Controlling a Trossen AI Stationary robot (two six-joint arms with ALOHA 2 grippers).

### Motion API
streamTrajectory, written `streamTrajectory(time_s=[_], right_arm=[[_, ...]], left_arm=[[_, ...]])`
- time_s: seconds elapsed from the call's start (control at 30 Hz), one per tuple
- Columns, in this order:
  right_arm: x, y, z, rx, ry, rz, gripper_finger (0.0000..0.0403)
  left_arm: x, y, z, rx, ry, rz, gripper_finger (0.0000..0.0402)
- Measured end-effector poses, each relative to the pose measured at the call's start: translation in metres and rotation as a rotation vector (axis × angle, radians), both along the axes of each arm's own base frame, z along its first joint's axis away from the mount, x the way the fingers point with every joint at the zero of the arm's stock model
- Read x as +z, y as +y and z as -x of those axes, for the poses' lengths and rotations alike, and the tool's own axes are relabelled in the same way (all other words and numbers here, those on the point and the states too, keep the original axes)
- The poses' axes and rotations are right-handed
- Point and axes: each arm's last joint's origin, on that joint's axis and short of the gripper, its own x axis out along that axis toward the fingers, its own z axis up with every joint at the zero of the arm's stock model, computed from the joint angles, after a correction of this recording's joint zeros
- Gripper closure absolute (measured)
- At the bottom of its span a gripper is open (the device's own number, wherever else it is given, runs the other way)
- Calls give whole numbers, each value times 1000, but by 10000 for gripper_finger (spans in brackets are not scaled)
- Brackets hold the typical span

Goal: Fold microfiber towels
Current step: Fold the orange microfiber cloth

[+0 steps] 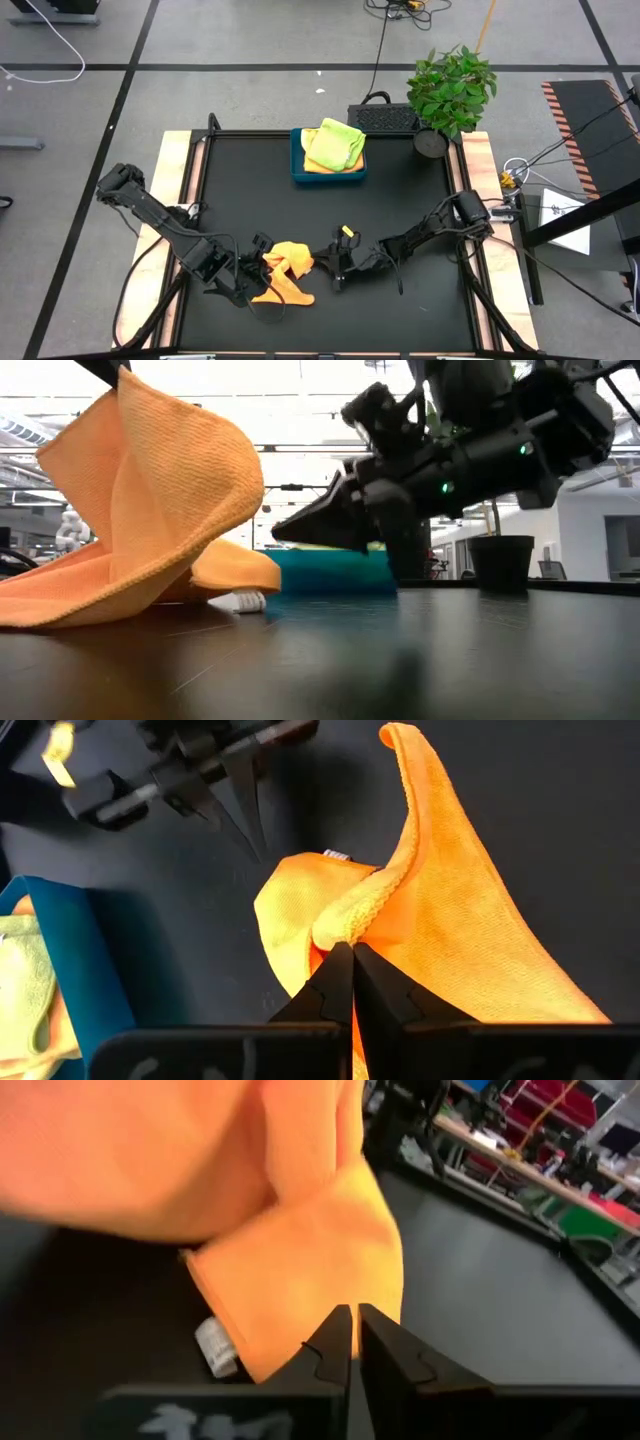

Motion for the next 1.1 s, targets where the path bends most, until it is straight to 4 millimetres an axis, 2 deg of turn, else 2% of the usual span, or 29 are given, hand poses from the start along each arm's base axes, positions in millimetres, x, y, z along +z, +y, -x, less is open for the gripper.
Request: streamTrajectory(time_s=[0.2,0.3,0.4,0.63,0.77,0.9,1.1], right_arm=[[8,9,2,60,-27,-25,401],[8,12,2,147,-20,-70,382],[5,14,4,159,17,-111,340],[-2,14,5,143,68,-123,204],[-5,7,5,33,75,-101,150],[-5,-3,2,-14,83,-53,131],[-8,-5,3,3,117,14,135]], left_arm=[[0,-2,3,-11,7,-5,399],[-1,-2,3,-13,9,-22,396],[-1,-1,3,-21,10,-29,398],[-1,-1,3,-22,11,-31,397],[-1,-1,3,-30,13,-32,398],[-1,-5,5,-77,19,-48,399],[5,-10,13,-183,-35,-187,400]])
